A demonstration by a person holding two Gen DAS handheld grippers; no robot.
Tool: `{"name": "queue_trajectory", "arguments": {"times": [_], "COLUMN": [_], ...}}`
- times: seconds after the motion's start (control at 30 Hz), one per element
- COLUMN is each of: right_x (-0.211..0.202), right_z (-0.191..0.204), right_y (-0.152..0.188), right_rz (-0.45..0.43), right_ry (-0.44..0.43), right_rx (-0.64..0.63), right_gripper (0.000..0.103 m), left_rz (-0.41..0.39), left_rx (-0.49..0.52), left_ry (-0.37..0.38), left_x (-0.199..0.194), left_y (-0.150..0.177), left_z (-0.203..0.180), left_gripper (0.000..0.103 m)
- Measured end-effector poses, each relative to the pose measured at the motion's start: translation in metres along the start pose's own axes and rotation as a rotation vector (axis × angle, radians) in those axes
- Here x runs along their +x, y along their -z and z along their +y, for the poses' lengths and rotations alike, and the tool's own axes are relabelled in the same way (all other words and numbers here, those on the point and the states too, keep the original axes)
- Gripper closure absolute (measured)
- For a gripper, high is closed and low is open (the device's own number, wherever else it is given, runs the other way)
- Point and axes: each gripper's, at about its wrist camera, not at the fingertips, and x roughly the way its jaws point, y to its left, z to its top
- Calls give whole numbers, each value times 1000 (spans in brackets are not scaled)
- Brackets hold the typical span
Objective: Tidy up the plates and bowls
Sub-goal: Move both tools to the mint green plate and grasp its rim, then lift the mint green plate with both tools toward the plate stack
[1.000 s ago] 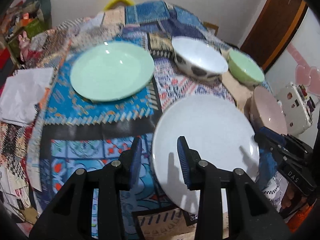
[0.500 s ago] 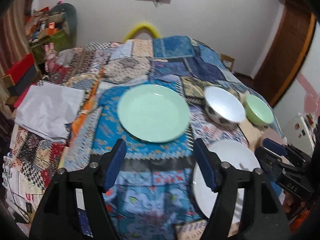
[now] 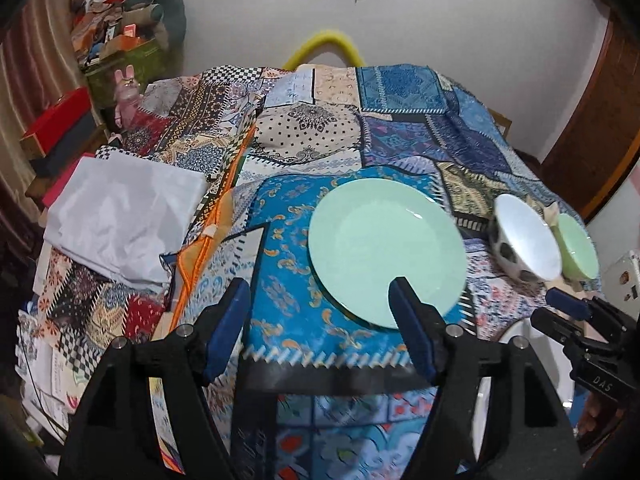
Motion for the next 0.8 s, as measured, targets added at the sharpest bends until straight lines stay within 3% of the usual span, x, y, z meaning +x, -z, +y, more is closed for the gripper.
{"name": "queue_trajectory", "arguments": {"times": [0.27,0.53,0.8], "right_x": [36,59,77], "right_z": [5,1,-6], "right_y": [-13,-18,-27], "right_rz": [75,123,151], "right_ry": [17,21,29], "right_rx": [-40,-21,17], "right_gripper": [57,69,71], "left_rz": [72,135,172], "left_rx": [14,52,71], "left_ry": [71,123,170], "left_x": [56,99,128], "left_y": [-15,-21,-30], "left_z": [15,16,14], "left_gripper": [32,60,70]}}
